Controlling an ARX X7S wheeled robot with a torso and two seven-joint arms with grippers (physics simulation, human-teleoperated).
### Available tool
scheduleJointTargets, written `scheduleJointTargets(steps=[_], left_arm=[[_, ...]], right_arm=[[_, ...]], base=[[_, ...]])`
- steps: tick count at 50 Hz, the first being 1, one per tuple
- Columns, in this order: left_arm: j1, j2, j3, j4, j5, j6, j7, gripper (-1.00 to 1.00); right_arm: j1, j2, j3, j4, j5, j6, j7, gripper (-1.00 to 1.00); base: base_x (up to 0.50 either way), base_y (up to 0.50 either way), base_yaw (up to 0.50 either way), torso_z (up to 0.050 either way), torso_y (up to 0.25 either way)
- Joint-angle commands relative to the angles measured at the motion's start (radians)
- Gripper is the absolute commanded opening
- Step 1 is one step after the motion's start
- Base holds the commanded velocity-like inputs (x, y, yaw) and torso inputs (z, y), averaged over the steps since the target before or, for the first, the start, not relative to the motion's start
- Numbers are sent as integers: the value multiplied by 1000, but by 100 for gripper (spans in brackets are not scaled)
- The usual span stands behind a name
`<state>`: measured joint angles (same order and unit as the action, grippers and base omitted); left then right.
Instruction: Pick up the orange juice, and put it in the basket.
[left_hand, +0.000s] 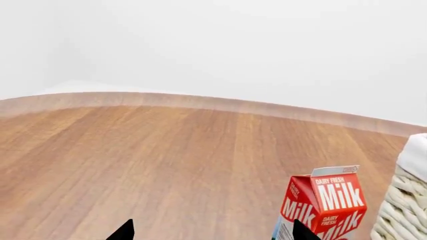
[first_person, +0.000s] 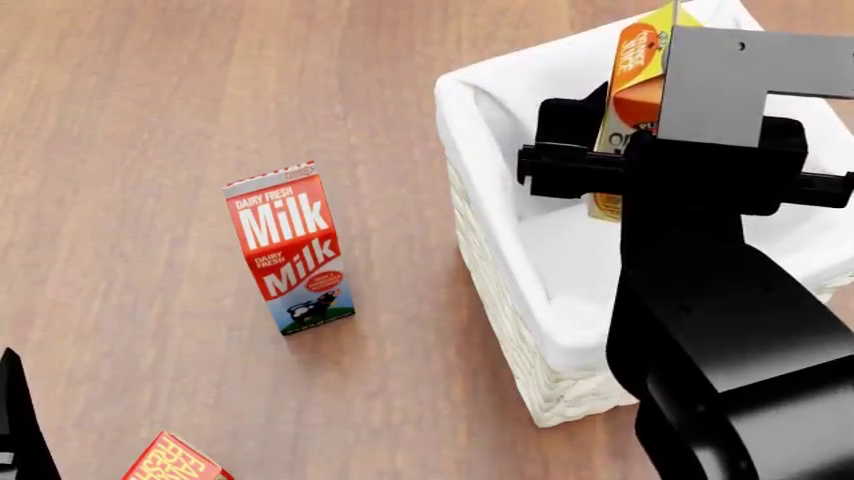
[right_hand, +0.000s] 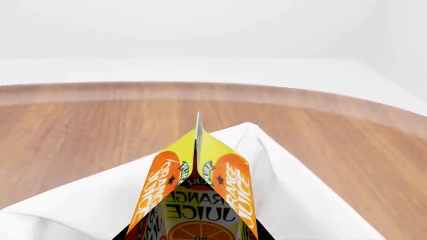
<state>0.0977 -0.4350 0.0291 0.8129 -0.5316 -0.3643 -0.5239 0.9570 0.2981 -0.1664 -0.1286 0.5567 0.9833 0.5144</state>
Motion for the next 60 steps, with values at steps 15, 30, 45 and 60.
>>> scheduleJointTargets(steps=[15,30,45,60], left_arm=[[-7,22,-32,-32,18,45,-6,100],[-5,18,-28,-36,21,49,-8,100],[-5,15,-28,-38,18,55,-10,100],[-5,12,-28,-43,14,59,-12,100]], right_arm=[[20,-12,4,82,-44,-21,-50,-100],[20,-6,-15,133,-62,-56,-63,-100],[21,-2,-27,143,-65,-67,-67,-100],[38,-3,-28,140,-57,-53,-61,100]], base=[[0,0,0,0,1],[0,0,0,1,1],[0,0,0,0,1],[0,0,0,0,1]])
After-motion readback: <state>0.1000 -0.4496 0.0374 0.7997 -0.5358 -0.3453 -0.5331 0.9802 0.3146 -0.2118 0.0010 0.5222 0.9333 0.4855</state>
